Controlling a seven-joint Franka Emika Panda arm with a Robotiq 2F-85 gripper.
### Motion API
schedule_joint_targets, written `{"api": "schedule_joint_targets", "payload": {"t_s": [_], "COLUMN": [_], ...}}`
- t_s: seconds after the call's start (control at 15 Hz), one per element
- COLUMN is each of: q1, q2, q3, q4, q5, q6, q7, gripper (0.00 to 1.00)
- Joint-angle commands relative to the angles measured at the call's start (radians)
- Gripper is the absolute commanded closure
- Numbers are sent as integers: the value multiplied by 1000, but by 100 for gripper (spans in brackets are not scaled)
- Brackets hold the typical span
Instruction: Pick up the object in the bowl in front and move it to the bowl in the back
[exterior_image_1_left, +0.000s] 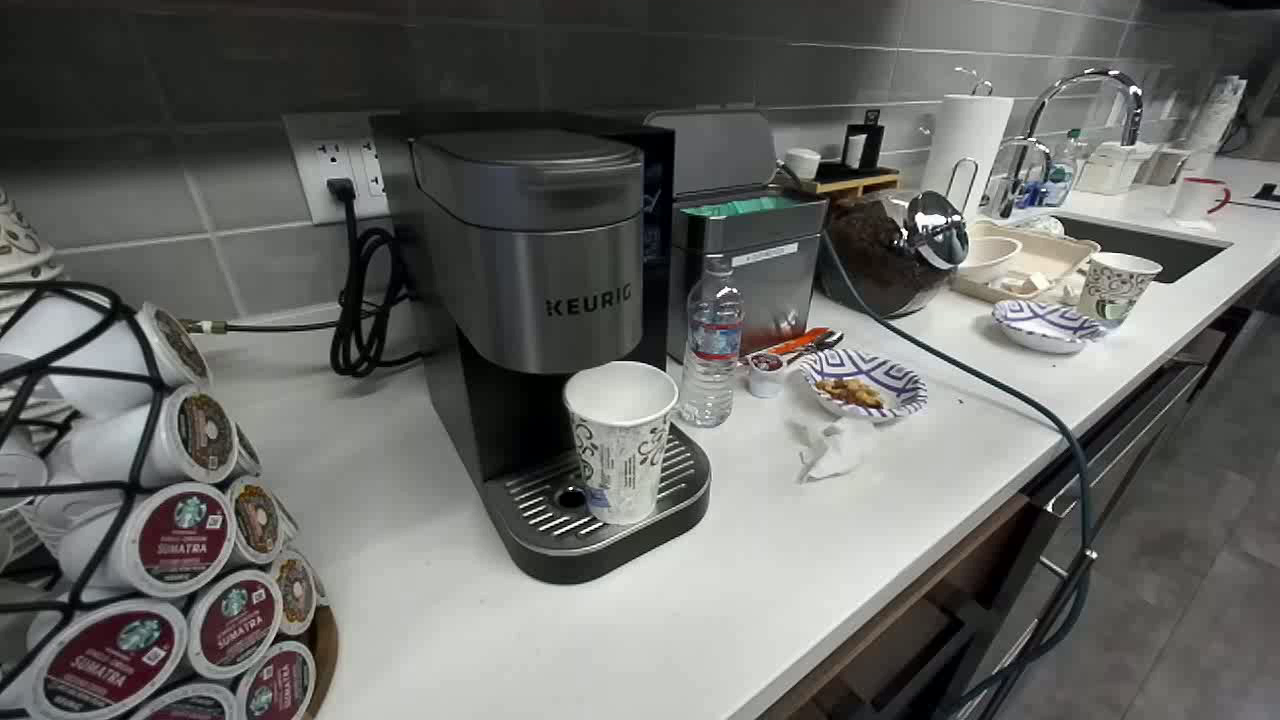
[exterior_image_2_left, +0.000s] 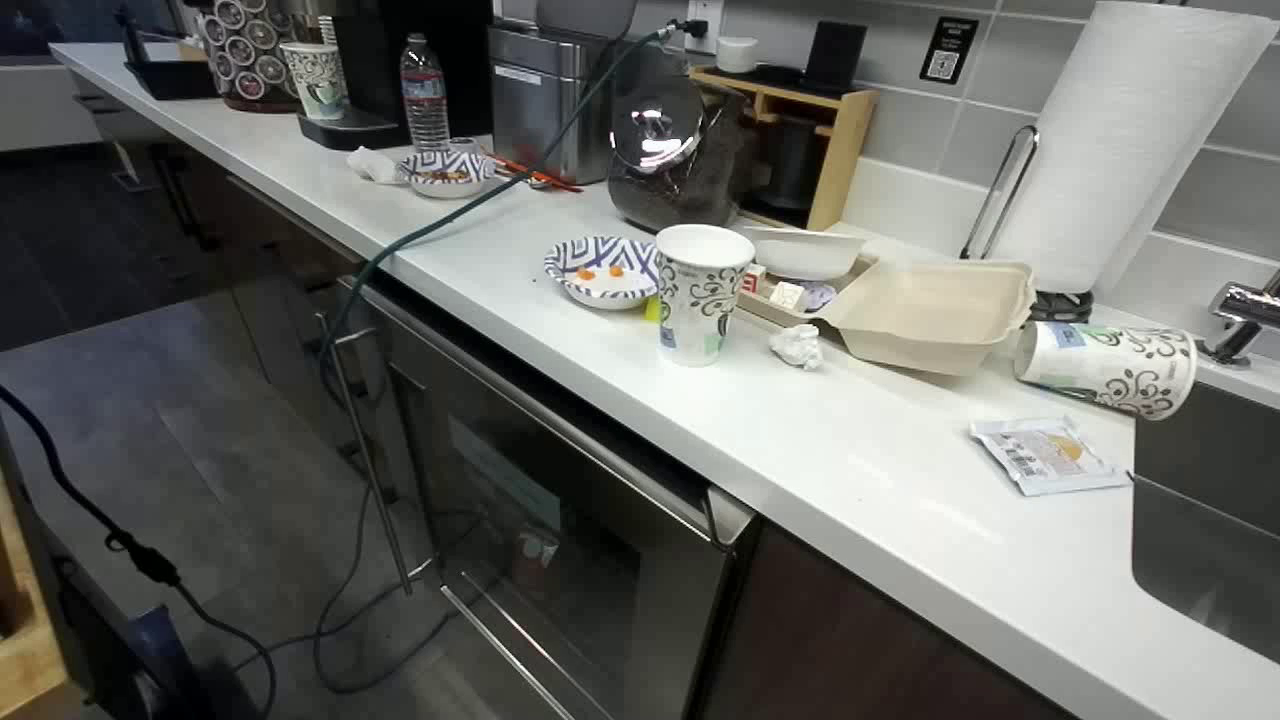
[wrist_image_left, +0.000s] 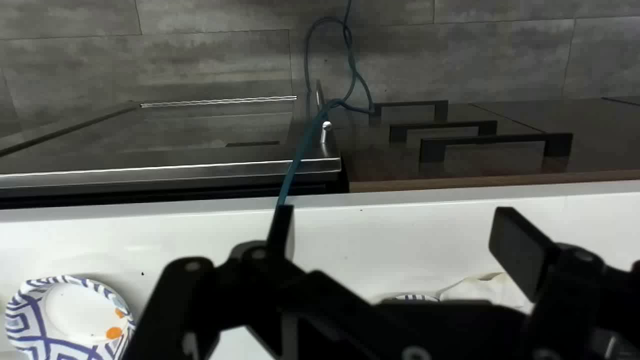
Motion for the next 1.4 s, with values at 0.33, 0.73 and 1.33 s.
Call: {"api": "schedule_joint_targets", "payload": {"t_s": [0.33,0.73,1.33], "q1": [0,0,-107], "q2": [0,0,279], "q3": [-1,-1,-165], "q4": [2,2,109], "q5": [0,0,11], "q6": [-3,-3,294], "q7": [0,0,-53], "gripper": [0,0,0]}}
